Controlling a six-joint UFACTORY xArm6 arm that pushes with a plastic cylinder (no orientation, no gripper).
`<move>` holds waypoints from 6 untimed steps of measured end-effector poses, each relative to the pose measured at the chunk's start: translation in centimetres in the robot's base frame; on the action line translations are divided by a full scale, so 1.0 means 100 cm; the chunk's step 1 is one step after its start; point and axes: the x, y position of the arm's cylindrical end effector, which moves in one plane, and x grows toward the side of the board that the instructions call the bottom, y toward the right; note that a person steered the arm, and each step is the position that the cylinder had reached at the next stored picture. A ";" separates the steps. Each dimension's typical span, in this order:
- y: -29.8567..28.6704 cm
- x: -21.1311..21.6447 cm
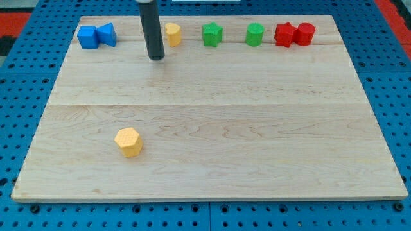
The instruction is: Push the yellow hexagon near the left center
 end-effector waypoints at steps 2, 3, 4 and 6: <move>0.003 0.063; 0.003 0.107; 0.003 0.164; -0.066 0.216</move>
